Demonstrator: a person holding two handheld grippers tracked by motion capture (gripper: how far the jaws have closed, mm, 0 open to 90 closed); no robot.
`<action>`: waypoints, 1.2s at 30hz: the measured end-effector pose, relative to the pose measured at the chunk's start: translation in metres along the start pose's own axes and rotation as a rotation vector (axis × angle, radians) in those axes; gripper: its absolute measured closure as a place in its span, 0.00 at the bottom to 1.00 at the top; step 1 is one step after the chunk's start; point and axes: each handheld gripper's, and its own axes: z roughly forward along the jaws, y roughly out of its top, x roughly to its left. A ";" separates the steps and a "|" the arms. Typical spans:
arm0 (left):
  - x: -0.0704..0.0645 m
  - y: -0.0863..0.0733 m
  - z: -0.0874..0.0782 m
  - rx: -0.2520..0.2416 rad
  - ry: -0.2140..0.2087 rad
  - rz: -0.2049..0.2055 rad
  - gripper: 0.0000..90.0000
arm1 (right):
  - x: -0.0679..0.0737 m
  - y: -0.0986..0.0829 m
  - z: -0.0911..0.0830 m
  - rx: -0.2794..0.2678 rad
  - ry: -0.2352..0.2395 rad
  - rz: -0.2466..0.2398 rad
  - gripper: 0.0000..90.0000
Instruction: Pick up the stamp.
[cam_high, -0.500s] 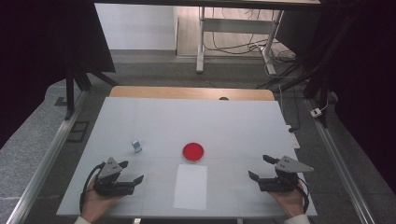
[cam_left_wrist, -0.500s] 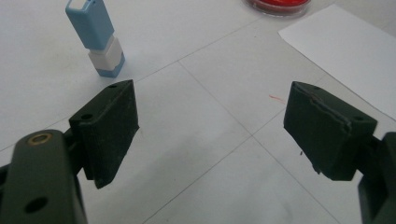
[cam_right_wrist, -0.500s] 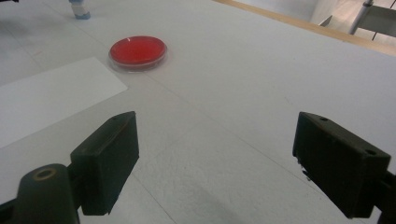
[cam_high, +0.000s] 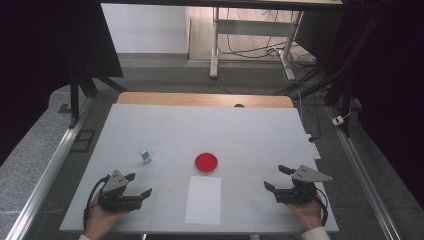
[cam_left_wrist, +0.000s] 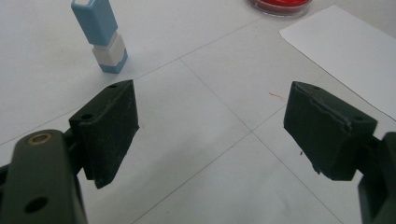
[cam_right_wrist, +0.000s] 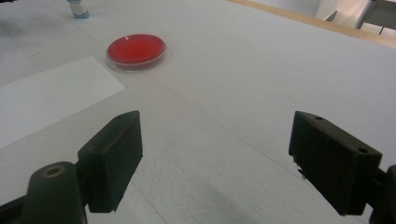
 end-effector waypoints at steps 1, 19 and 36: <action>0.000 0.000 0.000 0.000 0.000 0.000 0.20 | 0.000 0.000 0.000 0.003 -0.001 0.001 0.19; 0.000 0.010 -0.007 -0.030 0.001 0.002 0.21 | 0.001 0.004 -0.001 -0.007 0.006 -0.009 0.22; 0.010 0.042 -0.001 -0.045 -0.005 -0.019 0.21 | 0.002 0.003 0.003 0.010 0.009 -0.010 0.23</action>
